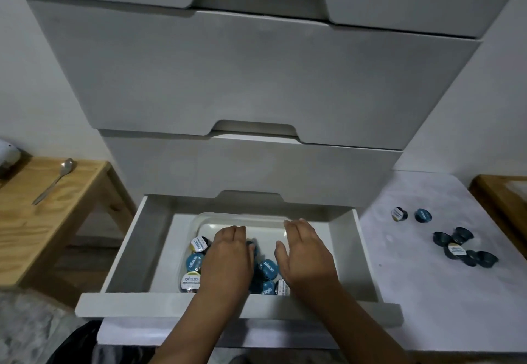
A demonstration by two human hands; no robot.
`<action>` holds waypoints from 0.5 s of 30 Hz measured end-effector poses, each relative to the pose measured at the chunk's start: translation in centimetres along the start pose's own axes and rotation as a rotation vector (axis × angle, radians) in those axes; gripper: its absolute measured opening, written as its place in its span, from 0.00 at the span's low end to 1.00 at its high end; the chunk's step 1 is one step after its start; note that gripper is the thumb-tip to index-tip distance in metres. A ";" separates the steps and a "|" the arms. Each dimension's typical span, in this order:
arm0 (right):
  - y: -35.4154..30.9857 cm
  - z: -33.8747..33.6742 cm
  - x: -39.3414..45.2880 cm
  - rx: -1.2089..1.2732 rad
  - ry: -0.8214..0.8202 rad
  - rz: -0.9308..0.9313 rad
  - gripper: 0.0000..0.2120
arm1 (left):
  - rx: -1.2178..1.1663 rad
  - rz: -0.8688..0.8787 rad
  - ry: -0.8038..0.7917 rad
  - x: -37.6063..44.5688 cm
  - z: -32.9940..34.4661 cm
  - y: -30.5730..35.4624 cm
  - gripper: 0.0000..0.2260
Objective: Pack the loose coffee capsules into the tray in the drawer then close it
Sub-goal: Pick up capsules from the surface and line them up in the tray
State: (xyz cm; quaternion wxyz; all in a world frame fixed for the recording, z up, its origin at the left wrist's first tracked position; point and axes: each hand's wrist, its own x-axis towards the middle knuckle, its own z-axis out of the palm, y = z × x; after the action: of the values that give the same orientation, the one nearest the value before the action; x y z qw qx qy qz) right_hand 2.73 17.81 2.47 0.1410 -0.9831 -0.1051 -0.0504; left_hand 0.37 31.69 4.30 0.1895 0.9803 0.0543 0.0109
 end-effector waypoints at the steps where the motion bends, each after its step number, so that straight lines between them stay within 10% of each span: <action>1: 0.7 -0.6 -0.4 0.014 0.014 0.000 0.24 | -0.001 0.004 0.019 -0.2 0.1 0.9 0.18; 9: 9.5 -7.5 -3.9 0.083 0.041 0.002 0.29 | -0.105 0.102 0.122 -2.2 2.7 12.6 0.21; 15: 22.3 -8.3 -7.8 -0.056 0.307 -0.016 0.16 | -0.169 0.223 0.079 -3.9 7.4 23.5 0.20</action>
State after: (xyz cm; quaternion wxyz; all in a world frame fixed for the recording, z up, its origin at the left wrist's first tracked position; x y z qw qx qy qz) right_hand -0.54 -6.96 3.41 0.1273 -0.9666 -0.0888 -0.2041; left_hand -0.76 6.86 6.13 0.2667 0.9596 -0.0486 0.0751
